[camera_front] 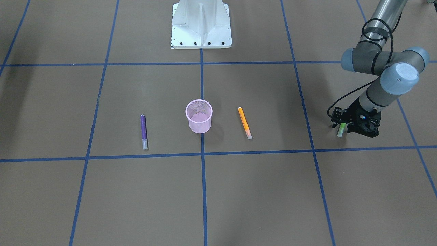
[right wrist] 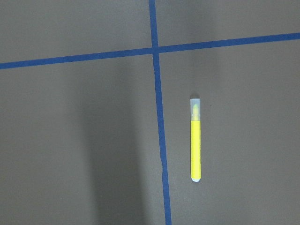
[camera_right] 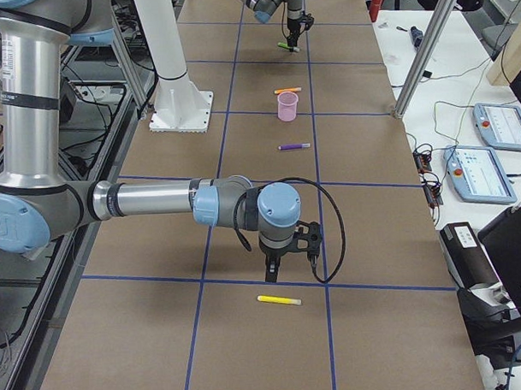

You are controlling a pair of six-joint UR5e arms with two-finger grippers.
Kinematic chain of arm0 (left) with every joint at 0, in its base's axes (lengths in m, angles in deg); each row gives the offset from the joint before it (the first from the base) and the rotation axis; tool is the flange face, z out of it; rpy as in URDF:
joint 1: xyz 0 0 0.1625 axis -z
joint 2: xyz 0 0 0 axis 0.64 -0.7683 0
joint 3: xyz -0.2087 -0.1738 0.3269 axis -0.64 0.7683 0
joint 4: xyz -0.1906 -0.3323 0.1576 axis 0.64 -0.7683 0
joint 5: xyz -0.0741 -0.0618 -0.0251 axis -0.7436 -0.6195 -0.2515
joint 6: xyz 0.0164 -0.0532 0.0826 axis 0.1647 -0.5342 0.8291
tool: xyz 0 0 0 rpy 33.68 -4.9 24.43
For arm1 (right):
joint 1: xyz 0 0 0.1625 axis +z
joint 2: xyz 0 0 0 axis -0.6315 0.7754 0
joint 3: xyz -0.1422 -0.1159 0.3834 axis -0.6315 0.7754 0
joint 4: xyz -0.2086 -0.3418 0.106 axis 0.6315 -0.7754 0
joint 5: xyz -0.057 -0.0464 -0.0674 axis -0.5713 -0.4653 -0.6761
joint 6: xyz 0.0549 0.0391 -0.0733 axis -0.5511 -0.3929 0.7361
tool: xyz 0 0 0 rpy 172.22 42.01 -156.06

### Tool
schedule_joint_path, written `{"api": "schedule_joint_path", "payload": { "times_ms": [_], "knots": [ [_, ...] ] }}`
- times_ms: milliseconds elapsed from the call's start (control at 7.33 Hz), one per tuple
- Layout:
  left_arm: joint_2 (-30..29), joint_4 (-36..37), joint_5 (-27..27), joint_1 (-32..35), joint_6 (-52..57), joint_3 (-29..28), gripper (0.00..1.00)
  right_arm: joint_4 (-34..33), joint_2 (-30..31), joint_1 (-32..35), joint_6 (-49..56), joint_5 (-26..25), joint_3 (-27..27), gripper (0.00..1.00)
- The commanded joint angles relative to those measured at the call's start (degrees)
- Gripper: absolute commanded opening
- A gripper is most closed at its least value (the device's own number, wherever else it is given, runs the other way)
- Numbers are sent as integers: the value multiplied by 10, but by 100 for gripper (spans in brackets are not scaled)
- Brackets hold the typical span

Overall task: Collect pens into pen holder
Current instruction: 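Lower the left gripper onto the green marker and close on it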

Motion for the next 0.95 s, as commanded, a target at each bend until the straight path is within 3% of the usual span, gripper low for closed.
{"api": "schedule_joint_path", "payload": {
  "times_ms": [0,273,545,818],
  "knots": [
    [1,0,0,0,3,0,47,0,-1,0,0,0,0,100],
    [1,0,1,0,3,1,34,0,-5,0,0,-2,-1,100],
    [4,0,1,0,3,3,0,0,-5,1,0,-2,-5,100],
    [3,1,-7,1,0,19,0,-3,-6,1,-1,4,-16,100]
  ]
}}
